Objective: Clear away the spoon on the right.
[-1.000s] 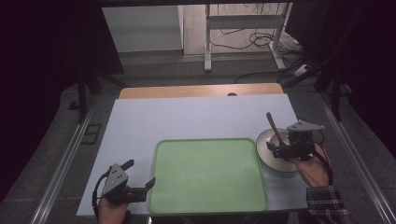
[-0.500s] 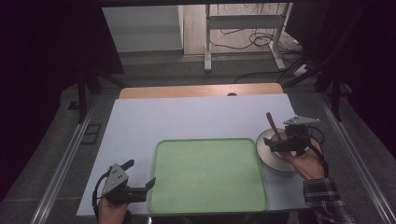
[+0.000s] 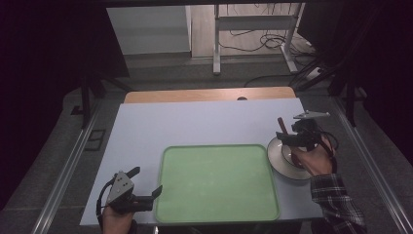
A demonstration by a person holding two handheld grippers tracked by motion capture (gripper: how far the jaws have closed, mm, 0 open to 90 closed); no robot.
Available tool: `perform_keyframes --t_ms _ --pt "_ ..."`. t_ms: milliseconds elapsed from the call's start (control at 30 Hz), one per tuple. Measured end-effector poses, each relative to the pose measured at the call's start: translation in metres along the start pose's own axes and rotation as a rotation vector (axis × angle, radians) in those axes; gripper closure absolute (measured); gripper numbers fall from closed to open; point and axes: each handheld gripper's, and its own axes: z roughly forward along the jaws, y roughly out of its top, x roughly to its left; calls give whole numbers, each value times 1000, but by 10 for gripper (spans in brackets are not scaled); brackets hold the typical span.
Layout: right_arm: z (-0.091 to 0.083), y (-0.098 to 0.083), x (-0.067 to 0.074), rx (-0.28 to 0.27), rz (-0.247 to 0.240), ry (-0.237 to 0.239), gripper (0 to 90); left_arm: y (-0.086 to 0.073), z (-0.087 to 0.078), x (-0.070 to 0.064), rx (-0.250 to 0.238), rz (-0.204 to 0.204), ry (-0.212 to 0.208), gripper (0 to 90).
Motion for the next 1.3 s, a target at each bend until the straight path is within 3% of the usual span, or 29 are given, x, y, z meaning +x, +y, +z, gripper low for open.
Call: perform_keyframes --t_ms 167,267,633,867,1300 --pt "4 8 0 19 -11 5 394 0 0 0 0 0 0 14" --pt "11 13 0 52 -41 -21 451 0 0 0 1 1 0 15" --pt "24 18 -5 95 -51 -49 613 0 1 0 8 3 -2 16" --pt "31 20 -4 162 -66 -61 752 0 1 0 9 5 -1 17" --pt "24 29 -6 186 -46 -28 765 0 1 -1 11 9 0 18"
